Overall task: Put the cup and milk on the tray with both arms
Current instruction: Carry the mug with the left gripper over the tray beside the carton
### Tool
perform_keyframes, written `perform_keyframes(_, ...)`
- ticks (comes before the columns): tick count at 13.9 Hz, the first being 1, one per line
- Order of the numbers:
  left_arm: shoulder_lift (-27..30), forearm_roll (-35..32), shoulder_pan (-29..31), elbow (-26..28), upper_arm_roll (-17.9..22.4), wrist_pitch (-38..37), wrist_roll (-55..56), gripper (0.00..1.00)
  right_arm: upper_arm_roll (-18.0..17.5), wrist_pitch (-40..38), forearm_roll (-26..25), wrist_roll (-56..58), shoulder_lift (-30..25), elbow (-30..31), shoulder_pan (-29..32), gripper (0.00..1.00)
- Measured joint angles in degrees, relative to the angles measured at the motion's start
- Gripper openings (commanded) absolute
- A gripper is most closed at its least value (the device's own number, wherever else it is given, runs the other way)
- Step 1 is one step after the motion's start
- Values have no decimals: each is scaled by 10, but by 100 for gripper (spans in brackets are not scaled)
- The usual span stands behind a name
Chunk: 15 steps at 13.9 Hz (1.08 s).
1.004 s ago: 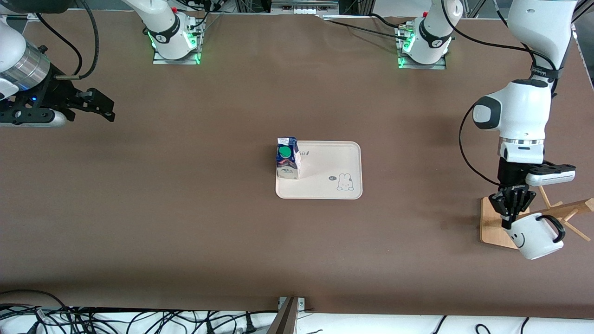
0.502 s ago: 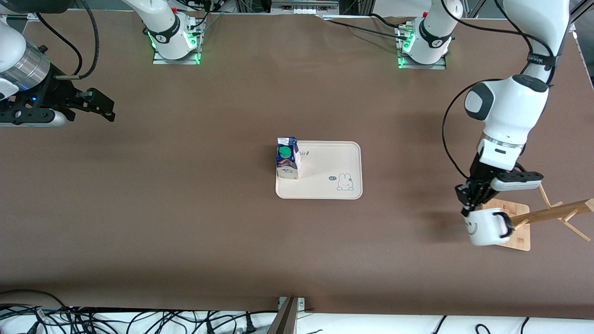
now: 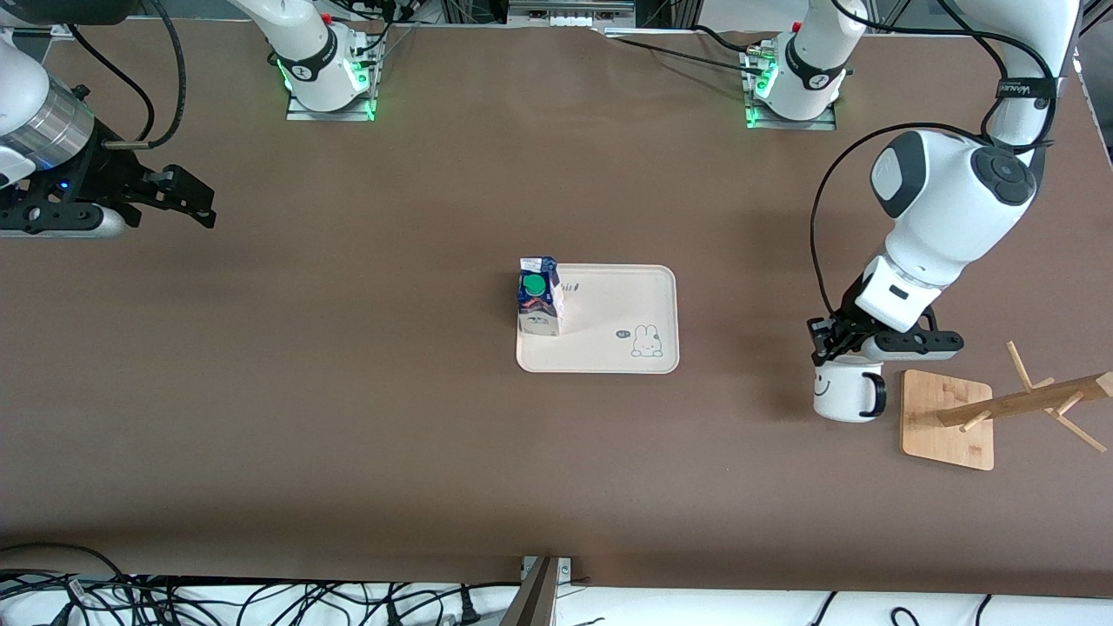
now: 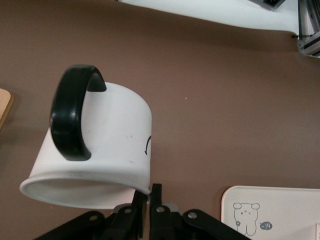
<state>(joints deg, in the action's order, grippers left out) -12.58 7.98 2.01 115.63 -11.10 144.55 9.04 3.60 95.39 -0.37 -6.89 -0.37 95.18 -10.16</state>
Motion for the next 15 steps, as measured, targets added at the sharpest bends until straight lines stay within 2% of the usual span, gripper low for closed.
perform_keyframes(6,0,-1,-1,-47,-46,-159,-3,0,0,0,0,0,0,0,0,100)
perform_keyframes(12,0,-1,-2,-101,-53,-297,-46,0,0,-1,0,0,0,0,0,100)
perform_keyframes(15,-1,-1,-22,-117,-55,-385,-71,0,0,-1,0,0,0,0,0,100)
